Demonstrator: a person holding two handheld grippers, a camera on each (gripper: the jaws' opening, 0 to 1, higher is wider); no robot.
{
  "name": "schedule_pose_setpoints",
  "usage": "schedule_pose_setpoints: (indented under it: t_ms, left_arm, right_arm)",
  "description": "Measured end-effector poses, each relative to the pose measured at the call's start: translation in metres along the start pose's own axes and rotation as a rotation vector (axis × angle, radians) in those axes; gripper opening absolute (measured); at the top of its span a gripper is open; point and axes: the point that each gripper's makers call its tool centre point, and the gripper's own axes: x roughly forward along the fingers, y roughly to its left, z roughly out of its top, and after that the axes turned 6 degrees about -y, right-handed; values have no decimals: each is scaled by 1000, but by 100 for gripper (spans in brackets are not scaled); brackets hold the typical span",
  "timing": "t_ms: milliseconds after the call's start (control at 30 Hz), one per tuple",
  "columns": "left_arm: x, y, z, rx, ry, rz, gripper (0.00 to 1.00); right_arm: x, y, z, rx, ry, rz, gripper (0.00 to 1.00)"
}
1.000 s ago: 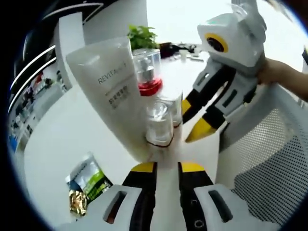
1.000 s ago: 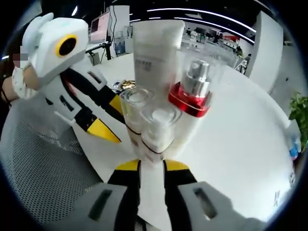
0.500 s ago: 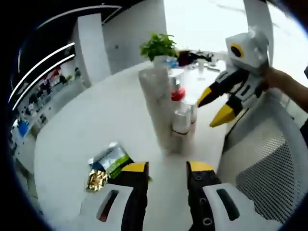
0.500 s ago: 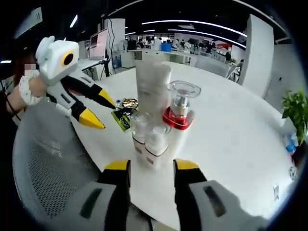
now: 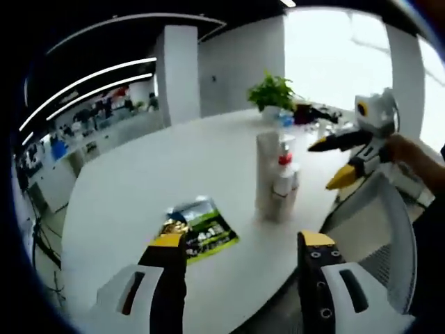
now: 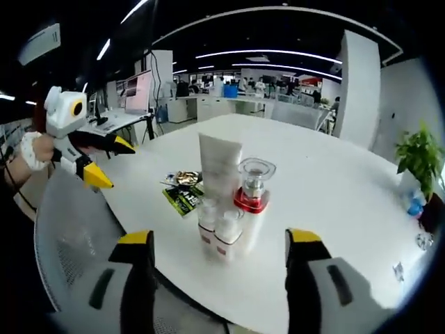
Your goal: Arrange the skincare products in the storage area until every visible bottle or jar stands upright without overlapping.
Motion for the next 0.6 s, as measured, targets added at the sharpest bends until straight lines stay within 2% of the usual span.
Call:
schedule_pose_setpoints:
  t_ms: [100, 167, 267, 400, 600]
  left_arm:
    - [-17, 6, -2, -16, 9, 29, 65]
    - [-25, 13, -2, -40, -2, 70, 73]
    - [-34, 17, -2, -50, -11, 81, 79]
    - [-46, 22, -2, -72, -21, 84, 81]
    - [-59, 21, -7, -77, -21, 62, 87]
  right_arm:
    - [-5, 2, 3, 23, -13, -8, 87]
    - [-9, 4, 7, 34, -21, -13, 90]
    - [-13, 5, 15, 40, -56, -25, 93]
    - [-19, 12, 22, 73, -84, -32, 96]
    - [-26, 33, 28, 57, -93, -40, 99]
